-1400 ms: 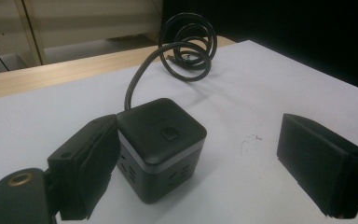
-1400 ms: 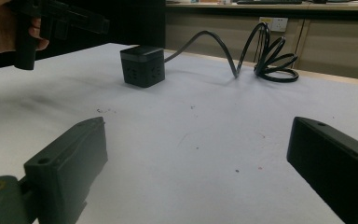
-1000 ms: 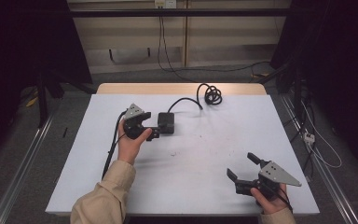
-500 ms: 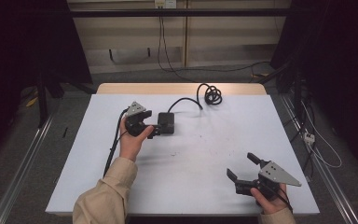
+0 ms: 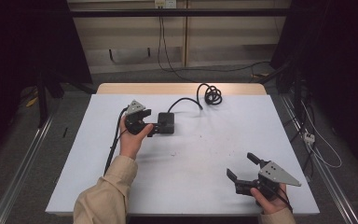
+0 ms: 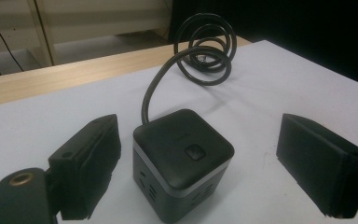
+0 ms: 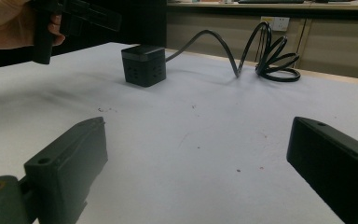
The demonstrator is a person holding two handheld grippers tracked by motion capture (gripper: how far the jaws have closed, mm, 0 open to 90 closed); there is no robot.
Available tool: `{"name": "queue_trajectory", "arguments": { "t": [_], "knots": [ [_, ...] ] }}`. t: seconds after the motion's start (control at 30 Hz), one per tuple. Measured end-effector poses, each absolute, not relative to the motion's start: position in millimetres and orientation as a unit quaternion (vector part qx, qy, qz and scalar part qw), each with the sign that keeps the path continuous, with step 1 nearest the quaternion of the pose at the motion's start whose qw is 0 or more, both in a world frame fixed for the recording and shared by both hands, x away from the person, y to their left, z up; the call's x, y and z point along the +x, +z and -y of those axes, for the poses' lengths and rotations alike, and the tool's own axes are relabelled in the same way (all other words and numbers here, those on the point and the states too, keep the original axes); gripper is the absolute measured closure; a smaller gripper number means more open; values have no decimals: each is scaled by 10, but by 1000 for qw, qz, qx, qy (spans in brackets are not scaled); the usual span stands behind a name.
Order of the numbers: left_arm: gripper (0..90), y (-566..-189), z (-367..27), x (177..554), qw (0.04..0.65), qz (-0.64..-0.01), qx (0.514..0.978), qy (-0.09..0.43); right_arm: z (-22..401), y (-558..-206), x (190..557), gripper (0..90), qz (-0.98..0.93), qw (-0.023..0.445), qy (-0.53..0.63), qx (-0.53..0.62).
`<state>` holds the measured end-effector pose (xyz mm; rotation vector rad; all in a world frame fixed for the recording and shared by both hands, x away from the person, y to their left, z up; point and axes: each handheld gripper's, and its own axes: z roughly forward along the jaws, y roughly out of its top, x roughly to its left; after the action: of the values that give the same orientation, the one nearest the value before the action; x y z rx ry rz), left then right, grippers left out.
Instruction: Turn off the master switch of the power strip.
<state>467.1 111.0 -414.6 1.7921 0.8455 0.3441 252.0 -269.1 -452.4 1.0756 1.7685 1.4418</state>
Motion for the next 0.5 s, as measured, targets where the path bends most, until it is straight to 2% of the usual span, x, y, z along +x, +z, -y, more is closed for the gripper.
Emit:
{"name": "queue_trajectory", "arguments": {
  "t": [0.5],
  "knots": [
    [156, -4106, -1086, 4717, 531, -352, 757, 147, 2689, -4526, 2522, 42, -668, 304, 545, 405]
  ]
}}
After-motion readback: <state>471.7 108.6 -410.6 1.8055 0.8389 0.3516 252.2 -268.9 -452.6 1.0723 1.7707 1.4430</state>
